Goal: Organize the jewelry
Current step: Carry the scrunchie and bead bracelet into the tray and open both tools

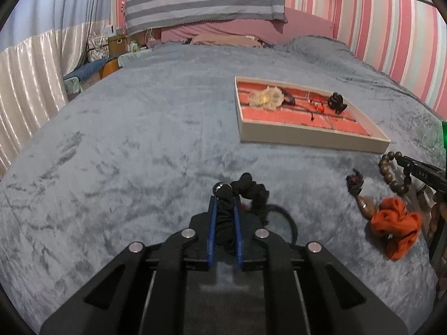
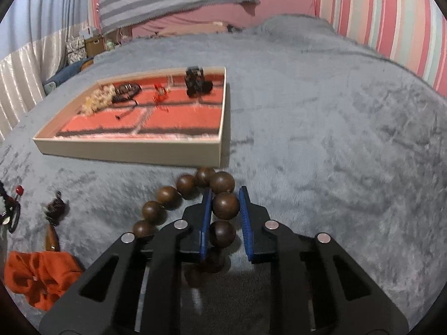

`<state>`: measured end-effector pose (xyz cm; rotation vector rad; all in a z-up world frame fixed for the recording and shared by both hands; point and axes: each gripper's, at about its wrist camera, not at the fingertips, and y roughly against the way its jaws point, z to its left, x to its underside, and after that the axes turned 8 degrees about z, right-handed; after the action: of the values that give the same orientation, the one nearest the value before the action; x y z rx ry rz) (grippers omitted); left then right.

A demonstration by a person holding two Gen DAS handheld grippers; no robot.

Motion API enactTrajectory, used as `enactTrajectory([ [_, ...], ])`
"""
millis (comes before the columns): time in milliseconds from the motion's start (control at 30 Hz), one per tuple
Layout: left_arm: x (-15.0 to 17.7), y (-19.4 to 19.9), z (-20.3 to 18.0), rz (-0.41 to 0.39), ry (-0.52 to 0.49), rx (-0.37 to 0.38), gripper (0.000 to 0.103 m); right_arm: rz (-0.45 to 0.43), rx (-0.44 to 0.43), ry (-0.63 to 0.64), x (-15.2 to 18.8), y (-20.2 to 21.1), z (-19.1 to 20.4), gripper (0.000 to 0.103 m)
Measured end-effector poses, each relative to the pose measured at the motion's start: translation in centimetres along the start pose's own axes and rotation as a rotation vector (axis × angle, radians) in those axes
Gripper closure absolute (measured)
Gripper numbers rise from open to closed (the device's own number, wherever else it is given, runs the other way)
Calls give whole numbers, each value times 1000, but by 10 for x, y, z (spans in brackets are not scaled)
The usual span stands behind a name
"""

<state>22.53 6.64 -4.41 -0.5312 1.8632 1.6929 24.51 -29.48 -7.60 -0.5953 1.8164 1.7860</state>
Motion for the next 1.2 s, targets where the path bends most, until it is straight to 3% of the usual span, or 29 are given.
enactTrajectory([
  [367,-56,18,-23,-89,-35,4,92,-69,-32,25,-22,32,15,83],
  [600,-108,12,-43,-111,-45,24,92,-118,-56,17,-59,47,22,83],
  [833,-158,-24,-73,-81,-71,54,92,-144,-78,17,-111,39,35,83],
  [1200,-200,-123,-97,48,-67,35,92,-99,-72,33,-163,-42,54,83],
])
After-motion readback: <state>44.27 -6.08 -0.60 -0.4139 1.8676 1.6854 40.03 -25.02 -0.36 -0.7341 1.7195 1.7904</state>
